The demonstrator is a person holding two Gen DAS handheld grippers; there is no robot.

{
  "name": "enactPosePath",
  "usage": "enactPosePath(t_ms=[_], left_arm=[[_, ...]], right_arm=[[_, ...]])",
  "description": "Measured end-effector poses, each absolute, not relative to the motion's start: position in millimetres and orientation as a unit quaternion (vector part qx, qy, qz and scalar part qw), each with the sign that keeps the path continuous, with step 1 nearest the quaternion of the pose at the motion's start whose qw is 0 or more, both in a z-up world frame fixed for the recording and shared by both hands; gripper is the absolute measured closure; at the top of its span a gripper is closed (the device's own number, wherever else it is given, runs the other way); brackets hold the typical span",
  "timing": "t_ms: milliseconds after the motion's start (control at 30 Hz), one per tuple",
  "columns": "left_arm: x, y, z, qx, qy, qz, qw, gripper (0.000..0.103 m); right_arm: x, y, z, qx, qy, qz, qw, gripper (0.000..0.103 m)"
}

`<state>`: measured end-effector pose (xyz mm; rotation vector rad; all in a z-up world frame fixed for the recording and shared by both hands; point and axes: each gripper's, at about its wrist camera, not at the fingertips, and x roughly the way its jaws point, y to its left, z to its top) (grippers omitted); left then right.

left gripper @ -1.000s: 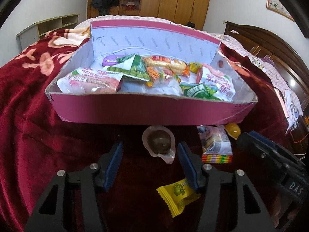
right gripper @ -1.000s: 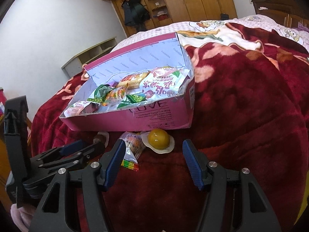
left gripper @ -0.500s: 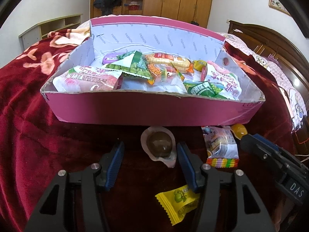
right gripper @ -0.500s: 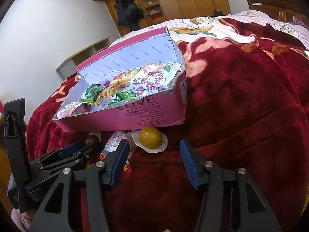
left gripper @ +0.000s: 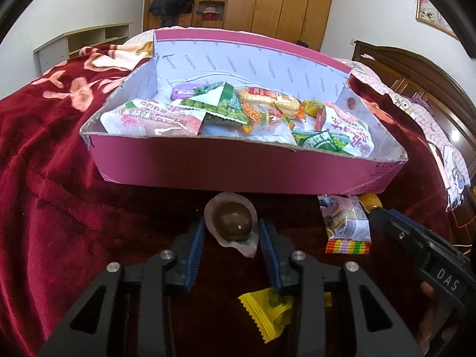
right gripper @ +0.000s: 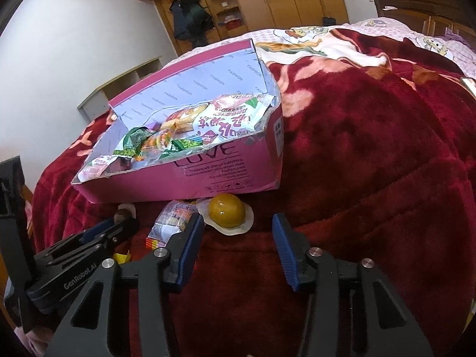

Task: Organize snacks
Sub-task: 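Grasp chocolate cup with left tool while right tool nears yellow ball candy, then lift chocolate cup with left tool while right tool grasps yellow ball candy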

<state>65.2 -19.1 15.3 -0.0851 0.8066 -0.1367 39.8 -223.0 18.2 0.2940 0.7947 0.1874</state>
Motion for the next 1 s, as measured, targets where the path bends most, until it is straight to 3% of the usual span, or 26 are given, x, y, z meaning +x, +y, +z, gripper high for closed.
enactPosePath(t_ms=[133,1000], left_arm=[[65.8,-17.6,13.8,-0.047,0.392,-0.069,0.916,0.064],[57.9,-16.2,21.1,-0.047,0.385,-0.073,0.919,0.065]], right_arm=[[46.6,-218.9,17.0,0.152,0.393,0.093,0.902,0.062],[32.0,-221.4,19.7,0.170,0.371,0.093,0.908,0.068]])
